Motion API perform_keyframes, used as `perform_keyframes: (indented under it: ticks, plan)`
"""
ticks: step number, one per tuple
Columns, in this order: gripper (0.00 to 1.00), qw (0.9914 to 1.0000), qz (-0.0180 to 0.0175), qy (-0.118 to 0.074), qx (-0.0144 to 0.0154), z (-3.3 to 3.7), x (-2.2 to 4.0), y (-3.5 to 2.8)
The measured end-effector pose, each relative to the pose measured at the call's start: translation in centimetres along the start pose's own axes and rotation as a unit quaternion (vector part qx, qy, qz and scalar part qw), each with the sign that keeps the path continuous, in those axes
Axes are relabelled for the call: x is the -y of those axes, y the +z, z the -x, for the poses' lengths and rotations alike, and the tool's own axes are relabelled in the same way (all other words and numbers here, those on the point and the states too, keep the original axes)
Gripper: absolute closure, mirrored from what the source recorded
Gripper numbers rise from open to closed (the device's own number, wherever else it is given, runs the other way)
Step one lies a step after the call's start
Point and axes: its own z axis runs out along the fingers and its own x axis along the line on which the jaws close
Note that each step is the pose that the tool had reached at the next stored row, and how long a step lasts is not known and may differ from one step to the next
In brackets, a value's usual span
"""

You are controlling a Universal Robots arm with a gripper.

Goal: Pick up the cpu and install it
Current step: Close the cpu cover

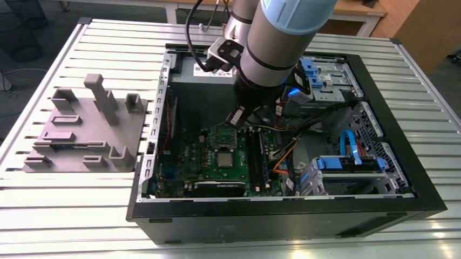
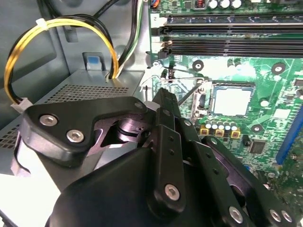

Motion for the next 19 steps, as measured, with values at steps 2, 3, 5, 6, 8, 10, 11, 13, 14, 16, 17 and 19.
perform_keyframes:
  ticks: [2,3,5,6,8,10,11,13,14,16,17,19]
  plan:
    - [0.89,0.99999,-0.0017,-0.001,-0.0031,-0.02,0.01,0.00]
    - [0.89,0.99999,-0.0021,-0.002,-0.0042,-0.04,0.00,-0.01]
    - [0.89,0.99997,-0.0026,-0.004,-0.0059,-0.07,-0.03,-0.04]
    - [0.89,0.99996,-0.0026,-0.006,-0.0064,-0.10,-0.06,-0.04]
    - [0.89,0.99993,-0.0021,-0.009,-0.0070,-0.17,-0.11,-0.04]
    - [0.89,0.99990,-0.0019,-0.012,-0.0074,-0.24,-0.11,-0.05]
    - [0.89,0.99990,-0.0018,-0.012,-0.0075,-0.27,-0.10,-0.05]
    - [0.89,0.99989,-0.0018,-0.013,-0.0076,-0.34,-0.06,-0.07]
    - [0.89,0.99989,-0.0017,-0.013,-0.0076,-0.37,-0.04,-0.08]
    - [0.89,0.99988,-0.0017,-0.013,-0.0077,-0.43,0.00,-0.09]
    - [0.89,0.99988,-0.0017,-0.013,-0.0077,-0.44,0.01,-0.10]
    - [0.89,0.99989,-0.0017,-0.013,-0.0077,-0.44,0.01,-0.10]
